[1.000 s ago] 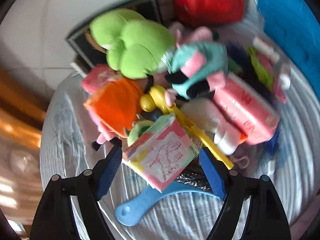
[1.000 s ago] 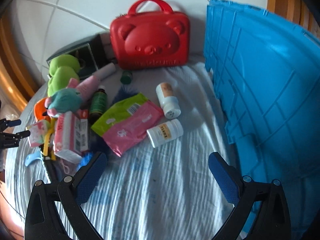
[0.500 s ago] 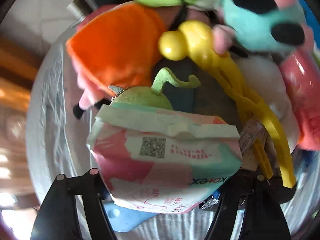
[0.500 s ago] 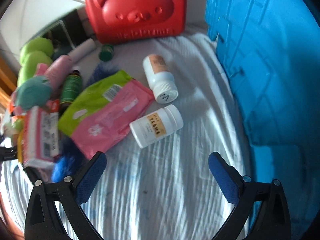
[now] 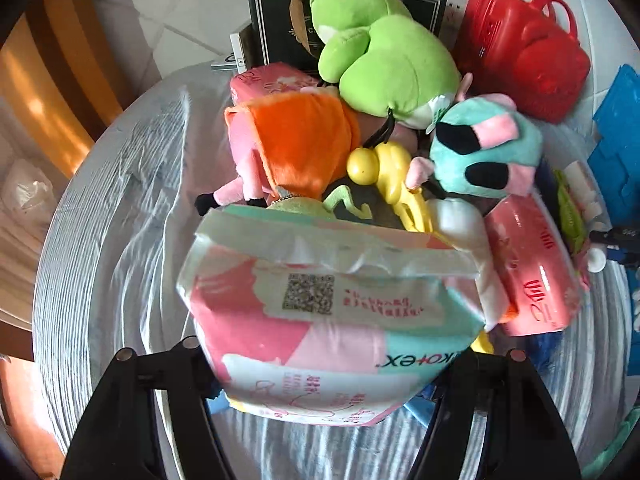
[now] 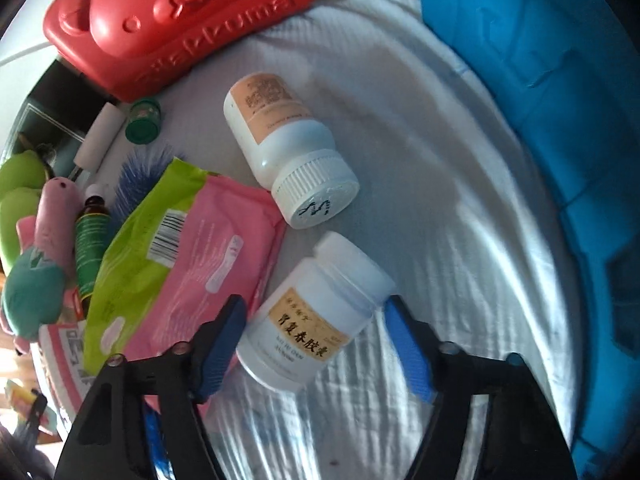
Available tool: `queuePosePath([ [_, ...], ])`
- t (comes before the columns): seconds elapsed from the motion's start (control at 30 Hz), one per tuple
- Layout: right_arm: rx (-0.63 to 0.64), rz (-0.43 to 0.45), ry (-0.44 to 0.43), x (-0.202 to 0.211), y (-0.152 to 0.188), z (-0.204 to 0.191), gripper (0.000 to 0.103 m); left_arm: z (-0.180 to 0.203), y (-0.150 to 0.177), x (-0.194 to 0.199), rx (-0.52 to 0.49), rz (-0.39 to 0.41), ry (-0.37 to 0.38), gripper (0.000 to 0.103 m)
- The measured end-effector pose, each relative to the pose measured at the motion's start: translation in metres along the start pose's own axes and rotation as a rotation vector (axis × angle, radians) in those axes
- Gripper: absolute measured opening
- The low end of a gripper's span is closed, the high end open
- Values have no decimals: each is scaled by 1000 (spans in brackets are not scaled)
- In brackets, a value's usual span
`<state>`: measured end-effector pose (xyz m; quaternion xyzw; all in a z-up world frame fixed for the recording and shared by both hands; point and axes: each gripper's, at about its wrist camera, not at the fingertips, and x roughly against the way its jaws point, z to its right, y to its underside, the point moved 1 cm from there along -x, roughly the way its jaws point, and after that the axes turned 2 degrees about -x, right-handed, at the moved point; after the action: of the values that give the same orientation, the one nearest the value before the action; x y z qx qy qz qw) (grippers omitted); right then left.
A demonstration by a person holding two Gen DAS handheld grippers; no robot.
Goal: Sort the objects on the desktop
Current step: 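Grasp the Kotex pad pack with the left gripper while the right grasps a white pill bottle, then carry the Kotex pack and white pill bottle over the crate with both grippers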
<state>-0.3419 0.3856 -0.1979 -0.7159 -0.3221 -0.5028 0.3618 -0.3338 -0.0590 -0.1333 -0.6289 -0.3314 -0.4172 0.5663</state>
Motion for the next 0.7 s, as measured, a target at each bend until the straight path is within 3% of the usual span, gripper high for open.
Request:
queuePosePath([
  [0.07, 17, -6, 5, -1, 1, -4, 54, -1, 6, 6, 19, 8, 6, 68],
  [0.23, 123, 77, 31, 34, 23, -14, 46, 1, 22, 18, 46, 36, 4, 68],
  [0.5, 241, 243, -57, 136, 80, -24, 46, 27, 46, 58, 21, 115, 65, 68],
  [0.7, 276, 429, -94, 239, 116, -16, 46, 82, 49, 110, -103, 237, 121, 68],
])
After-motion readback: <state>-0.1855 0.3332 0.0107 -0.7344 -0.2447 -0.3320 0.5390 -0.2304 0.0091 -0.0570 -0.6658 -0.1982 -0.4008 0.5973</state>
